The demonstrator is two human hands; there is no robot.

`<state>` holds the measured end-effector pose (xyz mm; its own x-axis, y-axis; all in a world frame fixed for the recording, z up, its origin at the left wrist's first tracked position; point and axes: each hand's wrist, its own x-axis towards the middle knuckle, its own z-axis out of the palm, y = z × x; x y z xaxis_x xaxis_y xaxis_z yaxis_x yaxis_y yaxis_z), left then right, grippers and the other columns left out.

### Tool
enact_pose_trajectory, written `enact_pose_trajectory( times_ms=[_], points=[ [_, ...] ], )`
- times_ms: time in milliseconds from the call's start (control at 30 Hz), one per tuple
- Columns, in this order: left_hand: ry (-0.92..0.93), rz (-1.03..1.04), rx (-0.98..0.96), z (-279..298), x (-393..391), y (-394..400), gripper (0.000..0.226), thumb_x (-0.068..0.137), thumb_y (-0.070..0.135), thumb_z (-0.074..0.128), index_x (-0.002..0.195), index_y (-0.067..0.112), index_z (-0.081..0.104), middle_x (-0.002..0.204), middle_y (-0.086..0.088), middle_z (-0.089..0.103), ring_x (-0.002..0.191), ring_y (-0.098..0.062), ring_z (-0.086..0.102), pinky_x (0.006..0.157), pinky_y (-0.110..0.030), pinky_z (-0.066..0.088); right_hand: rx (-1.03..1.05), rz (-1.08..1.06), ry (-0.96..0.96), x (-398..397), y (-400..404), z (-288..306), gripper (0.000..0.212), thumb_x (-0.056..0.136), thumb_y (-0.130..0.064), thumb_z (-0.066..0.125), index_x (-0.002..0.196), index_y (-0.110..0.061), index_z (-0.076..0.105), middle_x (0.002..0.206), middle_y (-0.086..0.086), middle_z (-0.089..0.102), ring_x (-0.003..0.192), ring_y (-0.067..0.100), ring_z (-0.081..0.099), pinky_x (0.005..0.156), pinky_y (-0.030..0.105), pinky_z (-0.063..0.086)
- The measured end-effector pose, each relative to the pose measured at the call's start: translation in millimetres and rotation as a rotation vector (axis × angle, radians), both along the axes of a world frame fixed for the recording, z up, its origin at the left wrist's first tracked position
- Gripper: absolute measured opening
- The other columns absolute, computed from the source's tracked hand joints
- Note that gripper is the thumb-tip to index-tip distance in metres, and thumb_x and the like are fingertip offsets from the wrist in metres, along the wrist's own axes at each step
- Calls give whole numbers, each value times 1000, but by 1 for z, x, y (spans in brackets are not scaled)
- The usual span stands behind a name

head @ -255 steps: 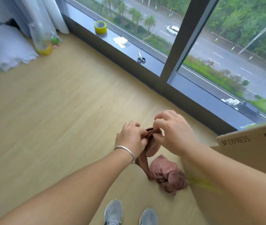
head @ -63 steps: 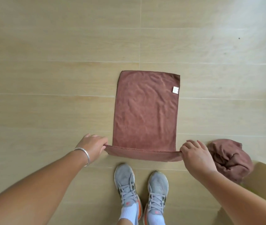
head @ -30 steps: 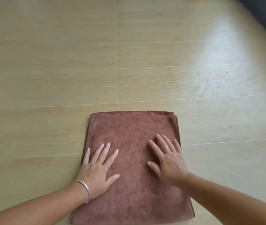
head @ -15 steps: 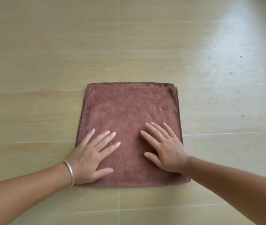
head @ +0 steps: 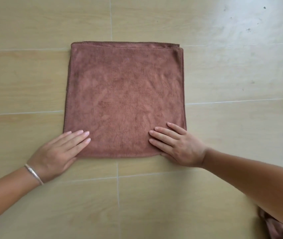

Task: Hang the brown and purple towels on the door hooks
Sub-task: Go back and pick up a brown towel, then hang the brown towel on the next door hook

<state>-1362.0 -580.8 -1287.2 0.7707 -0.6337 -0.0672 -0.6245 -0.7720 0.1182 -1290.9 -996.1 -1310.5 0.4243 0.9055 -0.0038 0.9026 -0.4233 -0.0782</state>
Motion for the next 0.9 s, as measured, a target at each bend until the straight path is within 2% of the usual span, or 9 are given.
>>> enact_pose_trajectory(
  times_ms=[100, 200, 333, 400, 533, 700, 833, 900],
  points=[
    [52, 89, 32, 15, -5, -9, 48, 89, 22, 38, 128, 0, 58, 137, -15, 53, 122, -31, 55, 106, -41, 35, -92, -143, 27, -7, 4, 20, 44, 100, -34, 42, 138, -15, 52, 147, 7, 44, 135, 26, 43, 108, 48, 38],
    [121, 219, 22, 47, -8, -18, 49, 89, 24, 39, 126, -1, 60, 136, -16, 54, 120, -33, 57, 99, -45, 45, -192, -321, 163, -9, 9, 59, 45, 100, -34, 42, 139, -13, 50, 150, 7, 41, 139, 26, 37, 111, 46, 34],
    [111, 290, -30, 112, 3, -19, 41, 88, 9, 63, 127, -2, 58, 138, -16, 52, 123, -34, 54, 98, -48, 46, -187, -387, 167, 5, 19, 133, 42, 100, -34, 44, 136, -14, 52, 146, 7, 46, 137, 26, 39, 111, 46, 33],
    [104, 315, -31, 155, 14, -16, 42, 86, 7, 64, 127, -2, 58, 139, -16, 51, 124, -35, 53, 98, -49, 46, -189, -414, 149, 16, 21, 178, 40, 100, -35, 41, 133, -15, 54, 146, 7, 46, 138, 26, 38, 111, 47, 31],
    [62, 370, 10, 259, 41, -11, 46, 73, 0, 77, 118, 0, 65, 136, -16, 54, 122, -35, 55, 93, -50, 48, -220, -477, 150, 43, 23, 280, 34, 101, -32, 41, 130, -19, 54, 148, 5, 42, 142, 24, 30, 114, 46, 25],
    [-63, 415, -3, 416, 78, -7, 34, 62, 3, 87, 94, 7, 75, 127, -12, 62, 115, -32, 61, 83, -45, 53, -216, -511, 110, 77, 35, 430, 30, 98, -19, 43, 123, -22, 59, 148, 0, 40, 145, 20, 21, 116, 43, 16],
    [-135, 451, -15, 560, 98, -4, 31, 53, 6, 92, 80, 12, 77, 116, -9, 69, 108, -30, 65, 77, -42, 56, -203, -594, 61, 92, 49, 573, 33, 102, -31, 34, 124, -29, 59, 143, -9, 41, 146, 13, 15, 117, 35, 10],
    [-162, 465, -16, 637, 103, -7, 31, 48, 10, 94, 74, 16, 77, 109, -7, 72, 103, -28, 68, 74, -41, 57, -182, -625, 48, 94, 56, 649, 32, 102, -30, 35, 121, -31, 60, 140, -12, 44, 145, 10, 15, 115, 32, 9]
  ],
)
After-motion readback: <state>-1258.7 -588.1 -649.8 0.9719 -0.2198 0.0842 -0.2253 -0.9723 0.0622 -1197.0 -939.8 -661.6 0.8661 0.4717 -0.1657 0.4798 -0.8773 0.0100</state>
